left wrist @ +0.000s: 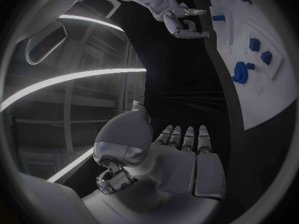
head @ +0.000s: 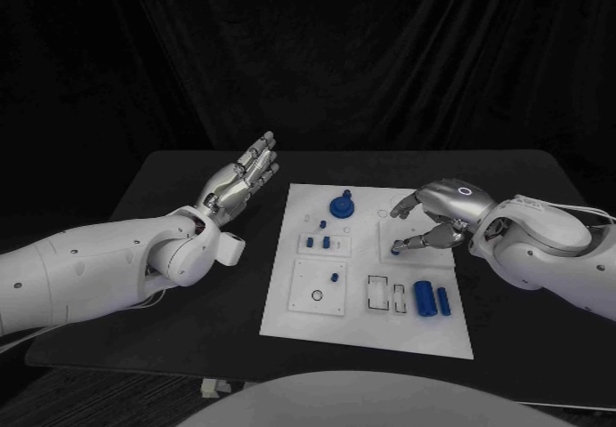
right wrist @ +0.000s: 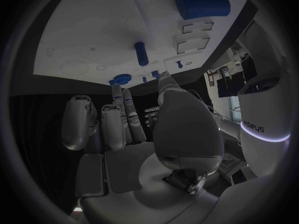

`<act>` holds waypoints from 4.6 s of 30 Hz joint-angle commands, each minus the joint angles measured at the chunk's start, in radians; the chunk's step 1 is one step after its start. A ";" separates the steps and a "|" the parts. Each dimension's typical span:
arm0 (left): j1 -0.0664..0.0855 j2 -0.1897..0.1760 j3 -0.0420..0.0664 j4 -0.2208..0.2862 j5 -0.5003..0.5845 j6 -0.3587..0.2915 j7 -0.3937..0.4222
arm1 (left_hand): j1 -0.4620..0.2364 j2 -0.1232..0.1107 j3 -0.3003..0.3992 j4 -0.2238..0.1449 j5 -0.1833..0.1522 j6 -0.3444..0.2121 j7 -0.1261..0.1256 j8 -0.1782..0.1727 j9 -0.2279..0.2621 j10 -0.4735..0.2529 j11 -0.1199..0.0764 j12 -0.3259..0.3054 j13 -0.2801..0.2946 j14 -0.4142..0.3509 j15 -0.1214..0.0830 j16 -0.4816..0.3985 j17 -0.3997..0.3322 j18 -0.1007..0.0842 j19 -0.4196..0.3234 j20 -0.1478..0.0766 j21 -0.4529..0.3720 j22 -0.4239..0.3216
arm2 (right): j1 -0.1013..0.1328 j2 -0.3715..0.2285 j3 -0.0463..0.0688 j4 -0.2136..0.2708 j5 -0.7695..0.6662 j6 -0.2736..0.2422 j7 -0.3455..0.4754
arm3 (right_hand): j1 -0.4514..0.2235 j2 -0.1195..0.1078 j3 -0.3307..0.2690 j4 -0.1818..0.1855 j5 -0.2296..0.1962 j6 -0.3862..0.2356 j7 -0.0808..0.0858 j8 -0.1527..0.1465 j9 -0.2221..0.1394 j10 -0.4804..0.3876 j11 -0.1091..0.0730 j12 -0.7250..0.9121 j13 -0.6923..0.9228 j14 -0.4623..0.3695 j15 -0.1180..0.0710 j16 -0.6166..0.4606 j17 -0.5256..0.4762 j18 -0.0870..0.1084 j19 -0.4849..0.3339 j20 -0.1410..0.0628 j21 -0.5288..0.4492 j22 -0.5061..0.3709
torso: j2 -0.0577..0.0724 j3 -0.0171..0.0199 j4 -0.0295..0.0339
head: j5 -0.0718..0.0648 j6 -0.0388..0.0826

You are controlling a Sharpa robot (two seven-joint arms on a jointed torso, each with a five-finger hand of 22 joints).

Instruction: Assemble the parts on the task board

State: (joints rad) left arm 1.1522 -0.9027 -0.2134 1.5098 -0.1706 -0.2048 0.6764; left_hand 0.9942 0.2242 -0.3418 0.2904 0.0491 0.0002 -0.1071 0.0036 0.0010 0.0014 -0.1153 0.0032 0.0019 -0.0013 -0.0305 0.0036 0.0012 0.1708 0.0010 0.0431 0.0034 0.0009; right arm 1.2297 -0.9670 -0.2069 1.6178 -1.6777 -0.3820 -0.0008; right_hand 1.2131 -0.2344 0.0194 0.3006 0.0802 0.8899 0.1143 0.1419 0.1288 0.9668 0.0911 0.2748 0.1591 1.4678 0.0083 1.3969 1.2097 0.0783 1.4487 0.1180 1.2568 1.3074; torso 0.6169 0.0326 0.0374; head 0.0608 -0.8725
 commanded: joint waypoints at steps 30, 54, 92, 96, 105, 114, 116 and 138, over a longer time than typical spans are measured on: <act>0.000 0.016 0.001 -0.019 0.016 0.038 0.104 | 0.160 0.034 0.021 -0.001 0.104 0.000 -0.100 -0.004 -0.001 -0.001 0.059 -0.003 -0.002 0.001 0.036 -0.004 -0.001 -0.037 -0.001 0.026 -0.003 -0.001 | -0.019 0.023 0.000 -0.012 0.000 0.090 -0.002 | 0.180 0.066 0.066 -0.011 0.255 0.049 0.002 0.011 0.013 0.030 -0.008 0.030 0.012 -0.015 -0.005 -0.018 -0.026 -0.004 -0.021 -0.009 -0.038 0.165 | 0.000 0.0002 0.0000 | -0.012 0.000; 0.000 0.024 0.001 -0.026 0.016 0.074 0.096 | 0.219 0.031 0.044 0.000 0.179 0.000 -0.039 -0.004 -0.001 -0.001 0.092 -0.003 -0.002 0.001 0.093 -0.004 -0.001 -0.061 -0.001 0.059 -0.003 -0.001 | -0.039 0.039 0.000 -0.024 0.000 0.114 -0.006 | 0.261 0.067 0.118 -0.020 0.405 0.084 0.011 0.039 0.033 0.040 -0.009 0.053 0.023 -0.018 -0.004 -0.024 -0.036 -0.002 -0.024 -0.009 -0.048 0.162 | 0.000 0.0003 0.0000 | -0.009 0.000; 0.000 0.035 0.001 -0.040 0.016 0.114 0.076 | 0.325 0.027 0.074 0.000 0.299 0.011 0.031 0.000 0.002 -0.001 0.115 -0.003 -0.002 0.001 0.107 -0.004 -0.001 -0.053 -0.001 0.081 -0.003 -0.001 | 0.013 -0.026 0.001 0.088 0.025 0.095 -0.013 | 0.323 0.053 0.199 -0.074 0.488 0.131 -0.002 0.170 0.136 0.115 -0.041 0.148 0.074 -0.019 -0.031 -0.031 -0.045 -0.001 -0.026 -0.034 -0.049 0.161 | 0.000 0.0001 -0.0001 | -0.005 0.000; 0.000 0.039 0.001 -0.041 0.016 0.117 0.074 | 0.332 0.028 0.077 0.000 0.309 0.011 0.037 0.000 0.002 -0.001 0.117 -0.003 -0.002 0.001 0.109 -0.004 -0.001 -0.052 -0.001 0.085 -0.003 -0.001 | 0.034 -0.025 0.001 0.102 0.031 0.091 -0.015 | 0.324 0.054 0.200 -0.075 0.486 0.131 -0.001 0.172 0.138 0.115 -0.041 0.150 0.076 -0.019 -0.031 -0.031 -0.045 -0.001 -0.026 -0.034 -0.049 0.162 | -0.001 0.0001 -0.0012 | -0.003 0.000; 0.000 0.038 0.001 -0.043 0.016 0.120 0.067 | 0.335 0.027 0.077 0.000 0.313 0.012 0.039 0.000 0.003 -0.001 0.117 -0.003 -0.002 0.001 0.109 -0.004 -0.001 -0.051 -0.001 0.086 -0.003 -0.001 | 0.068 0.005 0.001 0.129 0.065 0.112 -0.009 | 0.327 0.057 0.205 -0.078 0.486 0.126 0.000 0.175 0.142 0.111 -0.040 0.152 0.078 -0.019 -0.030 -0.032 -0.046 -0.001 -0.026 -0.034 -0.048 0.162 | 0.000 -0.0001 -0.0001 | 0.007 0.000; 0.000 0.046 0.001 -0.048 0.016 0.115 0.071 | 0.339 0.027 0.077 0.001 0.314 0.012 0.044 0.000 0.002 -0.001 0.122 -0.003 -0.002 0.001 0.107 -0.004 -0.001 -0.050 -0.001 0.086 -0.003 -0.001 | 0.068 0.118 0.001 0.141 0.138 0.158 0.002 | 0.335 0.065 0.215 -0.086 0.488 0.107 0.005 0.179 0.149 0.104 -0.037 0.160 0.085 -0.018 -0.029 -0.032 -0.045 0.001 -0.031 -0.034 -0.061 0.158 | 0.000 -0.0003 -0.0002 | 0.028 0.000; 0.000 0.049 0.001 -0.049 0.016 0.109 0.075 | 0.344 0.025 0.075 0.002 0.314 0.007 0.015 -0.002 0.001 -0.001 0.108 -0.003 -0.002 0.001 0.079 -0.004 -0.001 -0.039 -0.001 0.068 -0.003 -0.001 | 0.062 0.159 0.001 0.139 0.123 0.168 0.008 | 0.334 0.069 0.218 -0.085 0.487 0.100 0.007 0.179 0.151 0.100 -0.036 0.162 0.087 -0.020 -0.027 -0.033 -0.048 0.002 -0.033 -0.033 -0.065 0.157 | 0.000 -0.0004 -0.0002 | 0.039 0.000; -0.001 0.037 0.001 -0.041 0.016 0.112 0.076 | 0.349 0.028 0.075 0.001 0.325 0.008 0.016 -0.001 0.002 -0.001 0.120 -0.003 -0.002 0.001 0.076 -0.004 -0.001 -0.034 -0.001 0.067 -0.003 -0.001 | -0.038 0.269 0.001 0.147 -0.090 0.196 0.027 | 0.343 0.071 0.228 -0.097 0.488 0.083 0.010 0.181 0.156 0.088 -0.033 0.168 0.094 -0.019 -0.025 -0.031 -0.045 0.000 -0.028 -0.031 -0.053 0.160 | 0.000 -0.0013 0.0005 | 0.085 0.000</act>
State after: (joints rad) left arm 1.1522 -0.8669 -0.2136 1.4656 -0.1607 -0.0960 0.6779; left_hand 1.3349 0.2537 -0.2711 0.2923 0.3691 0.0079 -0.0960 0.0038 0.0017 -0.0001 0.0001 0.0034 0.0010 0.0004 0.0427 0.0037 0.0008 0.1234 -0.0007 0.1122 0.0034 0.0015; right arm 1.1950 -0.6978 -0.2068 1.7578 -1.6787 -0.2040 0.0251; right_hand 1.5451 -0.1629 0.2444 0.2053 0.5634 0.9808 0.1267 0.3174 0.2835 1.0608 0.0578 0.4387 0.2518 1.4509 -0.0162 1.3669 1.1658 0.0782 1.4184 0.0875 1.2011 1.3077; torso 0.6174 0.0316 0.0385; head 0.1412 -0.8725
